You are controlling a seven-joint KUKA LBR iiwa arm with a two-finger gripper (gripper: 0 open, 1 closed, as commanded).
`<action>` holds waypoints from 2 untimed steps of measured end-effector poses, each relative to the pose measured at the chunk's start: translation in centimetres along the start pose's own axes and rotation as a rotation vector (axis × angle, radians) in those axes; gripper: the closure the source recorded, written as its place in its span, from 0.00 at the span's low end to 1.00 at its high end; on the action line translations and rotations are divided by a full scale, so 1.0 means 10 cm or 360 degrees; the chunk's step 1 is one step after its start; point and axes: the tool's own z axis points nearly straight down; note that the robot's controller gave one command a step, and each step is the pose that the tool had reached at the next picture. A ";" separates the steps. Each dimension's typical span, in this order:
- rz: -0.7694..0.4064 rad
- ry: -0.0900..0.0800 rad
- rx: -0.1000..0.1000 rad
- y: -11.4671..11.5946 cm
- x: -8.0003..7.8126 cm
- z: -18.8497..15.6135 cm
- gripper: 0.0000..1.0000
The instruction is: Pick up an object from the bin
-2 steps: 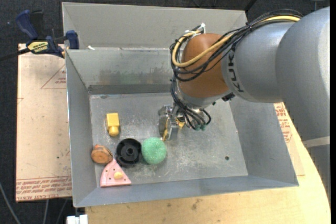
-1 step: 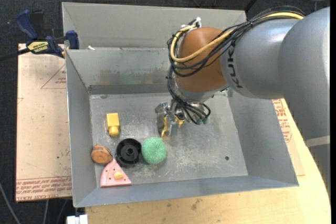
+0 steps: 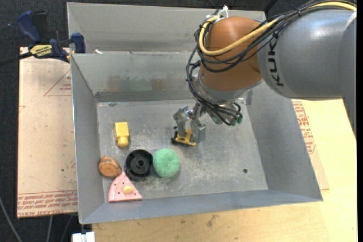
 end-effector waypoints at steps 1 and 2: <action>0.0131 -0.0022 0.0010 -0.20 0.08 -0.26 1.00; 0.0176 0.0007 -0.0001 -0.19 0.09 -0.49 1.00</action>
Offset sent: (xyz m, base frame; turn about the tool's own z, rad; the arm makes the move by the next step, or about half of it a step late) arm 0.0129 -0.0017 0.2026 0.0605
